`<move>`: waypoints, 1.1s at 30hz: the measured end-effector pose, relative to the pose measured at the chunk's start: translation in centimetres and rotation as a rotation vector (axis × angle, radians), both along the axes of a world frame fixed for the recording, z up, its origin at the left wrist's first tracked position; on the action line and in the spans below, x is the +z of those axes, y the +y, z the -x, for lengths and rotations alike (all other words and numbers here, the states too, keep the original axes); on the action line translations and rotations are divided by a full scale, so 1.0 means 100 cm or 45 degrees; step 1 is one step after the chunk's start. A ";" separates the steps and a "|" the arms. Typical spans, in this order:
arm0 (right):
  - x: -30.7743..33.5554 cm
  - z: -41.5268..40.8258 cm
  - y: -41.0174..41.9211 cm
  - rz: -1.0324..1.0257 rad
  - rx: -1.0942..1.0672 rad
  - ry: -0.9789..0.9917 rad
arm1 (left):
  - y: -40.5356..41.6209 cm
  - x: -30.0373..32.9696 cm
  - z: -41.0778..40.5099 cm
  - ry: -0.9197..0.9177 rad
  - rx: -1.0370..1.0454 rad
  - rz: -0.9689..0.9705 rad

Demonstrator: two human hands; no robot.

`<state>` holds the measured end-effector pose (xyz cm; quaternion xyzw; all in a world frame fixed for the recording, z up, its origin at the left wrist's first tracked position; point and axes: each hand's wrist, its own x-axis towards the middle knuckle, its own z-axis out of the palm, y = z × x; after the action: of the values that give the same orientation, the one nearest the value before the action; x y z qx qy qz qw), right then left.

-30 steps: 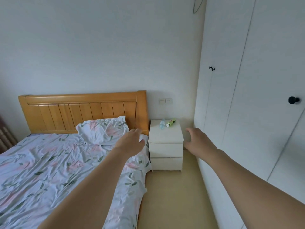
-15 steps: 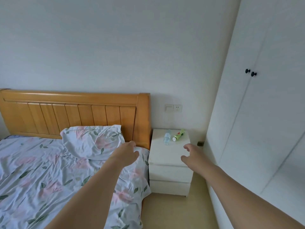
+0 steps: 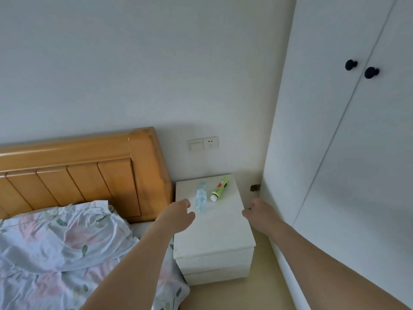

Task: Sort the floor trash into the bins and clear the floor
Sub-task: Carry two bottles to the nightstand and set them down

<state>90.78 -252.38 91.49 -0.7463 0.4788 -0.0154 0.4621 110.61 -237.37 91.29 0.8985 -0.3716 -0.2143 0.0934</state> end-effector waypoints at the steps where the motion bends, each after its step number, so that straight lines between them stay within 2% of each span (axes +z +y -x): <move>1: -0.008 -0.016 -0.022 0.003 -0.005 0.015 | -0.017 -0.004 -0.015 -0.008 0.002 -0.027; 3: -0.009 -0.042 -0.051 0.035 -0.040 0.061 | -0.040 -0.006 -0.044 -0.035 0.006 -0.104; 5: -0.011 -0.076 -0.082 -0.065 -0.122 0.006 | -0.069 -0.001 -0.080 -0.070 0.029 -0.141; 9: -0.012 -0.139 -0.123 -0.111 -0.062 0.054 | -0.113 0.000 -0.141 -0.013 0.116 -0.082; 13: -0.029 -0.196 -0.154 -0.235 -0.013 0.097 | -0.157 -0.031 -0.184 0.073 0.126 -0.130; 19: -0.115 -0.272 -0.206 -0.377 -0.263 0.170 | -0.237 -0.123 -0.247 0.279 0.108 -0.213; 23: -0.204 -0.315 -0.240 -0.498 -0.431 0.288 | -0.288 -0.218 -0.281 0.398 0.112 -0.291; 29: -0.331 -0.365 -0.257 -0.719 -0.717 0.325 | -0.322 -0.343 -0.296 0.327 0.179 -0.473; 33: -0.379 -0.384 -0.256 -0.631 -0.757 0.318 | -0.334 -0.382 -0.293 0.312 0.237 -0.435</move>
<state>129.17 -278.03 53.59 -0.4376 0.7153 0.0583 0.5416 139.95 -270.79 53.09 0.8989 -0.2314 -0.3721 0.0037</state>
